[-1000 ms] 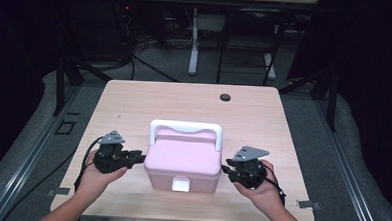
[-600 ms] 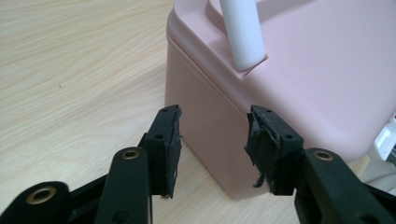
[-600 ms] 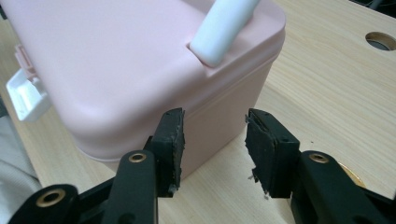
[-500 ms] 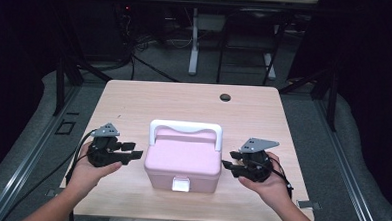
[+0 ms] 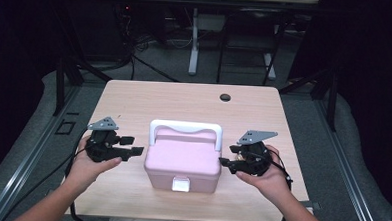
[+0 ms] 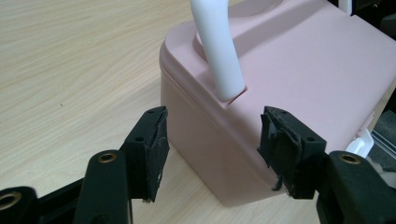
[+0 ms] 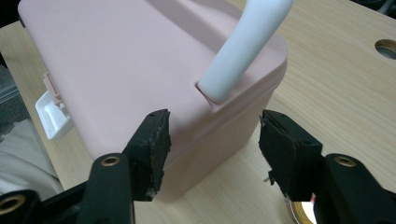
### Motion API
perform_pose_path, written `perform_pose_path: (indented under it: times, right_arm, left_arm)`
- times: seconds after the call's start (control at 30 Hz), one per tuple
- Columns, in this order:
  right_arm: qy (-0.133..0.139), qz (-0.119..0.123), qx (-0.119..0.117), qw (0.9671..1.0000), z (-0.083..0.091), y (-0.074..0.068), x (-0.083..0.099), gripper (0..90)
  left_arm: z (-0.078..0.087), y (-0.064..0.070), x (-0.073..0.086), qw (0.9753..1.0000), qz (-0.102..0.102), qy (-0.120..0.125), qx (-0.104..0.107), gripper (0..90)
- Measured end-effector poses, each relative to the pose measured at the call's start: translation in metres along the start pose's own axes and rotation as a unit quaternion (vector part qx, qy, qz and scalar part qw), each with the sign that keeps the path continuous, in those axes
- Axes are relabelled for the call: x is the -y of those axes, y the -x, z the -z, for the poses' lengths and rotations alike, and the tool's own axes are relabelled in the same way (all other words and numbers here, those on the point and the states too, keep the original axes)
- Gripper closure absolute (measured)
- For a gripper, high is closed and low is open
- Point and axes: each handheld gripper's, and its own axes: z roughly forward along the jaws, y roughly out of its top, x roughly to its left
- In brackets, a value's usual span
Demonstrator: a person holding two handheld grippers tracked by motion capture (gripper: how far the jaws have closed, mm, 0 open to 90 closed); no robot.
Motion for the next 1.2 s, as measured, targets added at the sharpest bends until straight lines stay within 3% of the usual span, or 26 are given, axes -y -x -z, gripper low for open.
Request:
perform_pose_path:
  times: [0.1,0.27,0.37,0.6,0.7,0.93,1.2]
  right_arm:
    - [0.002,0.009,0.002,1.0000,-0.001,-0.002,-0.002,40.3]
    - [0.007,0.007,0.006,0.9999,-0.001,-0.001,-0.005,39.7]
    - [0.005,0.004,0.002,1.0000,-0.002,0.000,-0.008,43.0]
    - [0.001,0.026,-0.021,0.9994,-0.004,0.000,-0.014,55.3]
    - [0.005,0.018,-0.035,0.9992,-0.005,0.000,-0.017,57.1]
    - [0.025,0.023,-0.020,0.9992,-0.005,0.002,-0.022,56.2]
    - [0.017,0.011,-0.020,0.9996,-0.009,0.009,-0.025,57.6]
  left_arm:
    - [-0.002,0.001,-0.003,0.9999,-0.002,-0.006,0.009,33.6]
    - [-0.006,0.002,-0.008,0.9998,-0.005,-0.004,0.020,31.8]
    - [-0.008,0.004,-0.011,0.9997,-0.017,-0.002,0.015,32.1]
    - [-0.012,0.005,-0.019,0.9994,-0.033,0.003,0.009,39.1]
    - [-0.013,0.005,-0.023,0.9994,-0.033,0.004,0.012,42.4]
    - [-0.017,0.000,-0.027,0.9996,-0.026,-0.002,0.013,45.2]
    - [-0.022,-0.002,-0.029,0.9995,-0.025,-0.003,0.019,47.6]
